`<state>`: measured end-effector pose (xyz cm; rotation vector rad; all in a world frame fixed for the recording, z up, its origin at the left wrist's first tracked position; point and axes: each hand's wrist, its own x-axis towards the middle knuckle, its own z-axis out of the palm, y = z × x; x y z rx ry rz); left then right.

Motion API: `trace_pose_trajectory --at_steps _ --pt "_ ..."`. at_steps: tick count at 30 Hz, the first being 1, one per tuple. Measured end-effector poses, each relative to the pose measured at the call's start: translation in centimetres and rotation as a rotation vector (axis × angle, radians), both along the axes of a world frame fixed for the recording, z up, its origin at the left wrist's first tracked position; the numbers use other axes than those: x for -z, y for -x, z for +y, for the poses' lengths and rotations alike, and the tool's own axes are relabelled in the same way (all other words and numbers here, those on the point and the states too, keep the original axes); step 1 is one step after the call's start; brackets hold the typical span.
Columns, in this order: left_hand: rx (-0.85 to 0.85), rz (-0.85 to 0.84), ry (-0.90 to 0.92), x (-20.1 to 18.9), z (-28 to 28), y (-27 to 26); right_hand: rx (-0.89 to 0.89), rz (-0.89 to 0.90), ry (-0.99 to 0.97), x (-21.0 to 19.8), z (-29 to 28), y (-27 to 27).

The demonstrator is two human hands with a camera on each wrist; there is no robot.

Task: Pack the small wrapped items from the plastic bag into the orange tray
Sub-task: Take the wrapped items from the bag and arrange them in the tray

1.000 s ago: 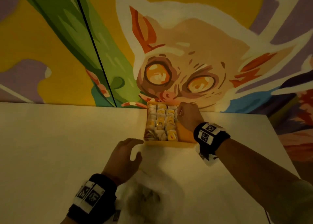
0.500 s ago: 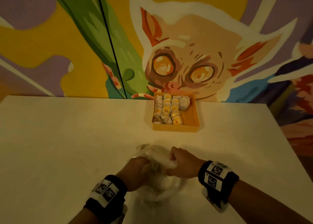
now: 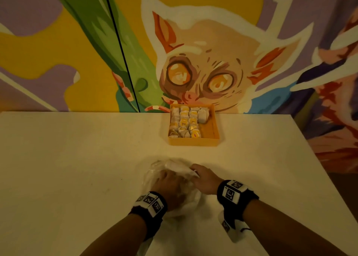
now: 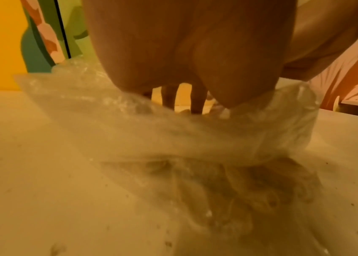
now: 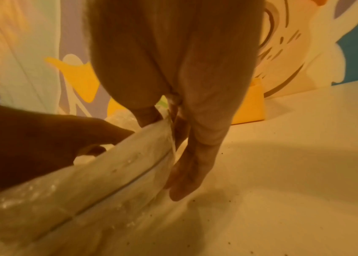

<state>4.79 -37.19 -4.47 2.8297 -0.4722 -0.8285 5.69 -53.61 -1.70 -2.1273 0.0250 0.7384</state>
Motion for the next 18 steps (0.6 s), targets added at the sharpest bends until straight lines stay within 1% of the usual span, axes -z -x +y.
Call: trace_pose_trajectory --at_steps 2,4,7,9,10,12,14,16,18 --pt "0.038 0.019 -0.015 1.0 0.4 0.2 0.045 -0.003 -0.009 0.3 0.1 -0.1" --pt "0.047 0.052 -0.003 0.8 0.8 0.6 0.092 0.015 -0.043 0.6 0.1 -0.3" --pt "0.011 0.106 0.109 -0.5 1.4 0.8 0.14 0.015 -0.086 0.4 0.2 -0.4" --pt "-0.028 0.164 0.182 -1.1 2.0 0.7 0.132 -0.005 -0.088 0.2 0.2 -0.5" --pt "-0.043 0.16 0.204 -1.2 2.5 0.5 0.122 -0.016 -0.089 0.1 0.2 -0.5" --pt "-0.075 0.121 0.174 -1.5 3.4 0.0 0.099 -0.046 -0.097 -0.1 0.3 -0.5" --pt "-0.142 0.09 0.127 -1.6 3.9 -0.5 0.098 -0.09 -0.103 -0.4 0.5 -0.6" --pt "-0.171 0.106 0.097 -1.8 3.8 -0.8 0.133 -0.142 -0.103 -0.8 0.8 -0.6" --pt "-0.209 0.136 0.055 -1.8 3.5 -0.9 0.174 -0.179 -0.014 -1.2 1.2 -0.5"
